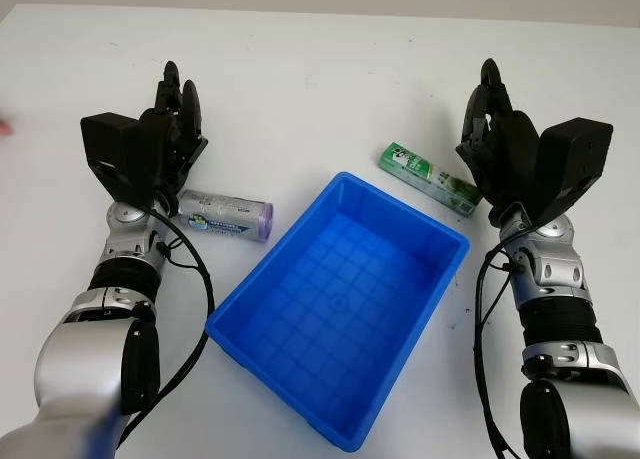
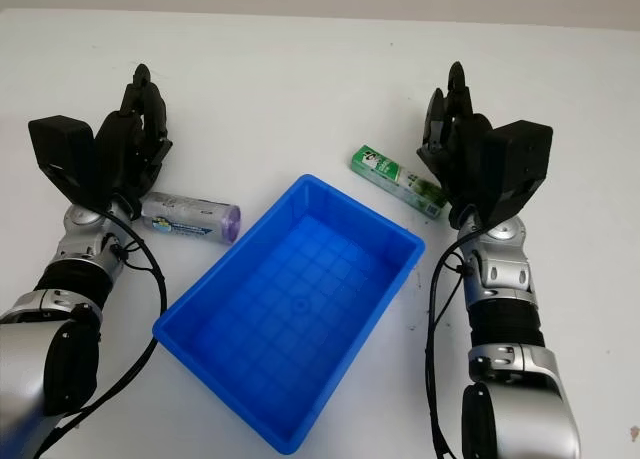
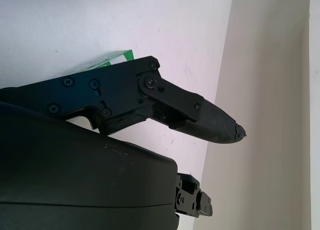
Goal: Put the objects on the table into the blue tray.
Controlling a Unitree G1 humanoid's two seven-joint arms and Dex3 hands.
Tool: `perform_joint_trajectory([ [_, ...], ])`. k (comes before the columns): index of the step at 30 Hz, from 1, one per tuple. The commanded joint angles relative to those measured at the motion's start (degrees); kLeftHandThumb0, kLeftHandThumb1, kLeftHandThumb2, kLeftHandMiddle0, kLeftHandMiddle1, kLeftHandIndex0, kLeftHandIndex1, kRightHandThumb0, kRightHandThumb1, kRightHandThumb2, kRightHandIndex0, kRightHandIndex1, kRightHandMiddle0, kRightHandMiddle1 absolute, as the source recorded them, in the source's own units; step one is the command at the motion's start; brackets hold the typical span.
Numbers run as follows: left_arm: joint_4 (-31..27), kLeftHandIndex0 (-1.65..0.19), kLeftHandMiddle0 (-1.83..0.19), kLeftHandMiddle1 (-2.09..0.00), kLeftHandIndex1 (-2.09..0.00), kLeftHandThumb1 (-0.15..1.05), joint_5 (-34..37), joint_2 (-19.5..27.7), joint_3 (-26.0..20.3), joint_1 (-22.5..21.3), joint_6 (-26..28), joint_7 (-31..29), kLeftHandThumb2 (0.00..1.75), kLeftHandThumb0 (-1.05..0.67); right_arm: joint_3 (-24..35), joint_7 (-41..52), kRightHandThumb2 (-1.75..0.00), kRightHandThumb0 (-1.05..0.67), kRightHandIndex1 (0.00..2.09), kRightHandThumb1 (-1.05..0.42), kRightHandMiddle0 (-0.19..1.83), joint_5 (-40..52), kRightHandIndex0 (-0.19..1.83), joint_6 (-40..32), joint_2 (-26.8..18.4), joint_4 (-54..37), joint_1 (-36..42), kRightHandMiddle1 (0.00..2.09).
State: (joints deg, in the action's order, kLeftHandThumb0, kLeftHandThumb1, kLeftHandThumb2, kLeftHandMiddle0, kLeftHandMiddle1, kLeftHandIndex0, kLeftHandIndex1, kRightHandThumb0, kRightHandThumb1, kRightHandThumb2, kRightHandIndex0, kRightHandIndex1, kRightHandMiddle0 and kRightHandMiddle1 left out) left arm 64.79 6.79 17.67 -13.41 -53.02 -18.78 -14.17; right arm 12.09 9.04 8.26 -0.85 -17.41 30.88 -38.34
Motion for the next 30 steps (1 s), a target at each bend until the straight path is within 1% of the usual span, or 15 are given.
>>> perform_joint_trajectory([
  [1, -0.48, 0.19, 0.19, 0.00, 0.00, 1.05, -0.03, 0.55, 0.02, 0.37, -0.48, -0.25, 0.74, -0.74, 0.17, -0.07, -0.81, -0.70, 0.00, -1.05, -0.19, 0.29, -0.19, -0.07, 0.25, -1.41, 0.85, 0.00],
  [6, -0.39, 0.19, 0.19, 0.00, 0.00, 1.05, -0.06, 0.42, -0.03, 0.37, -0.16, 0.19, 0.73, -0.75, 0.09, 0.25, -0.82, -0.70, 0.00, -1.05, -0.19, 0.18, -0.19, 0.20, 0.01, -0.98, 0.83, 0.00],
  [10, -0.27, 0.19, 0.19, 0.00, 0.00, 1.05, -0.29, 0.23, 0.28, 0.08, 0.02, 0.29, 0.72, -0.77, 0.01, 0.08, -0.81, -0.66, 0.00, -1.05, -0.19, -0.27, -0.19, 0.12, -0.45, -1.98, 0.77, 0.00],
  [12, -0.06, 0.19, 0.19, 0.00, 0.00, 1.05, -0.11, 0.20, 0.15, 0.00, -0.31, -0.03, 0.73, -0.76, -0.22, -0.38, -0.72, -0.59, 0.00, -1.05, -0.19, -1.19, -0.19, -0.35, -1.28, -4.72, 0.70, 0.00],
  [13, 0.00, 0.19, 0.19, 0.00, 0.00, 1.05, 0.08, 0.22, -0.01, -0.01, -0.39, -0.25, 0.73, -0.75, -0.88, -2.20, -0.65, -0.56, 0.00, -1.05, -0.19, -3.41, -0.19, -1.23, -2.02, -6.56, 0.35, 0.00],
  [14, 0.04, 0.19, 0.19, 0.00, 0.00, 1.05, 0.28, 0.23, -0.19, -0.03, -0.42, -0.41, 0.73, -0.75, -1.98, -4.42, -0.47, -0.56, 0.02, -1.05, -0.14, -6.88, -0.16, -1.08, -3.16, -7.81, -0.11, 0.03],
  [16, 0.07, 0.19, 0.19, 0.00, 0.00, 1.05, 0.48, 0.28, -0.40, -0.08, -0.37, -0.36, 0.73, -0.75, -2.82, -7.24, -0.25, -0.57, 0.07, -1.05, -0.06, -10.71, -0.07, -1.67, -4.32, -10.38, -1.26, 0.07],
  [17, 0.02, 0.19, 0.19, 0.00, 0.00, 1.05, 0.51, 0.29, -0.42, -0.06, -0.37, -0.39, 0.73, -0.74, -3.18, -7.83, -0.14, -0.56, 0.10, -1.01, 0.00, -12.03, 0.00, -2.90, -4.85, -11.98, -1.86, 0.10],
  [18, -0.05, 0.19, 0.19, 0.00, 0.00, 1.05, 0.41, 0.33, -0.32, 0.00, -0.30, -0.38, 0.73, -0.74, -3.73, -7.76, -0.10, -0.55, 0.12, -0.99, 0.03, -13.35, 0.04, -4.09, -5.71, -13.70, -2.35, 0.12],
  [22, -0.27, 0.19, 0.19, 0.00, 0.00, 1.05, -0.48, 0.50, 0.34, 0.24, 0.23, 0.68, 0.72, -0.76, -7.33, -5.83, -0.04, -0.48, 0.22, -0.90, 0.20, -20.66, 0.25, -8.74, -10.59, -19.47, -4.19, 0.22],
  [24, -0.35, 0.19, 0.19, 0.00, 0.00, 1.05, -0.66, 0.51, 0.48, 0.31, 0.34, 1.04, 0.72, -0.77, -8.74, -3.84, -0.03, -0.50, 0.27, -0.85, 0.26, -23.18, 0.35, -12.06, -12.49, -21.28, -5.43, 0.26],
  [26, -0.38, 0.19, 0.19, 0.00, 0.00, 1.05, -0.76, 0.50, 0.55, 0.27, 0.34, 1.10, 0.71, -0.77, -10.24, -0.85, -0.03, -0.49, 0.29, -0.81, 0.28, -24.89, 0.39, -12.18, -14.86, -20.97, -6.23, 0.28],
  [30, -0.37, 0.19, 0.19, 0.00, 0.00, 1.05, -1.04, 0.56, 0.77, 0.14, 0.51, 0.99, 0.70, -0.76, -13.80, 4.60, -0.04, -0.55, 0.24, -0.79, 0.25, -28.55, 0.33, -12.67, -18.50, -19.48, -7.16, 0.25],
])
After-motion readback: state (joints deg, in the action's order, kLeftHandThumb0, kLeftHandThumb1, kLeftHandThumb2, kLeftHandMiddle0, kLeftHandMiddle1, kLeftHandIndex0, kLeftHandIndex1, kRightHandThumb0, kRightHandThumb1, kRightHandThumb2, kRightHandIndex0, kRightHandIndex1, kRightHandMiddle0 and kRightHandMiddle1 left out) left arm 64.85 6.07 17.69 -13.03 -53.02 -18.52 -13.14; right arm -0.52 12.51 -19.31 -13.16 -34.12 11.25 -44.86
